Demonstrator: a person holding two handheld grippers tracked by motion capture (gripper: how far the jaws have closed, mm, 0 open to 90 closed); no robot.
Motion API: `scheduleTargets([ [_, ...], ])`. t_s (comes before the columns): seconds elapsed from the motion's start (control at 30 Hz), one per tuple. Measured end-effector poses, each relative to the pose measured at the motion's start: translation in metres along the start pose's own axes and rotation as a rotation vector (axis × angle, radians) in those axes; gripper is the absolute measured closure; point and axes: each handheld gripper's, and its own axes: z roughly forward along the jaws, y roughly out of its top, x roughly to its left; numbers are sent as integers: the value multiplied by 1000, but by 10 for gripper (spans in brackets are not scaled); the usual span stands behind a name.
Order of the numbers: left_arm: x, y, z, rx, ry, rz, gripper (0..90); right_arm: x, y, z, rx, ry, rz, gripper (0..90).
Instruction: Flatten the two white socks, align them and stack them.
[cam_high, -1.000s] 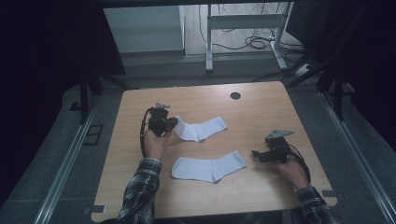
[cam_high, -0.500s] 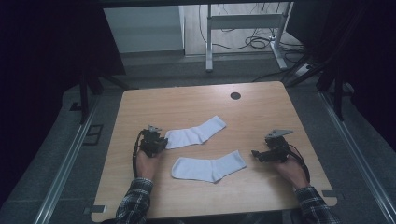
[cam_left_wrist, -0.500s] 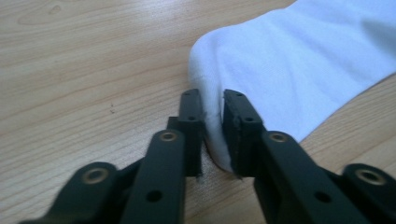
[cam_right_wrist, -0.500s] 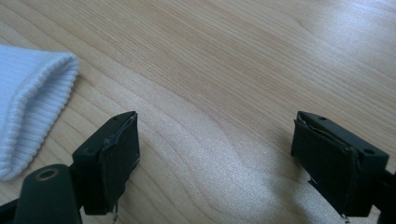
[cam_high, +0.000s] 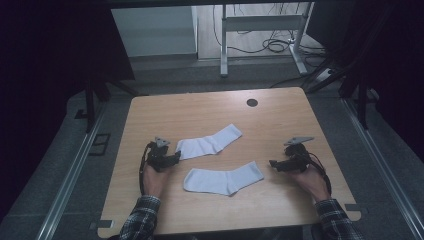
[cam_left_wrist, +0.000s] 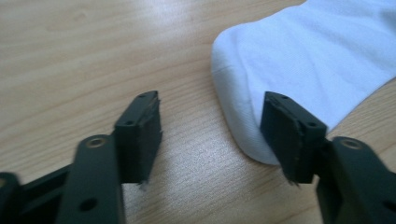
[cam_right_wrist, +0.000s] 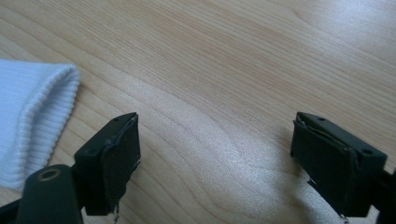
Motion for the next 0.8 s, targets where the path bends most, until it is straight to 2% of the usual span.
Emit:
scheduleTargets([
  [0.07, -1, 0, 0, 7, 4, 15, 304, 0, 2, -1, -4, 5, 10, 212],
  [0.17, -2, 0, 0, 7, 15, 4, 290, 1, 9, -2, -7, 28, 5, 246],
  [0.33, -2, 0, 1, 8, 16, 2, 285, 7, 27, 3, -28, 30, -9, 309],
  [0.4, -2, 0, 1, 12, 15, 5, 282, 9, 36, 6, -40, 29, -24, 335],
  [0.47, -2, 0, 1, 11, 15, 5, 281, 11, 45, 11, -47, 38, -14, 350],
  [0.63, -2, 1, 1, 12, 13, 6, 280, 20, 69, 25, -79, 29, -48, 415],
  [0.73, -2, 1, 1, 12, 11, 8, 278, 26, 81, 34, -78, 15, -70, 451],
  [0.8, -2, 1, 1, 12, 11, 7, 278, 29, 89, 41, -79, 18, -68, 490],
])
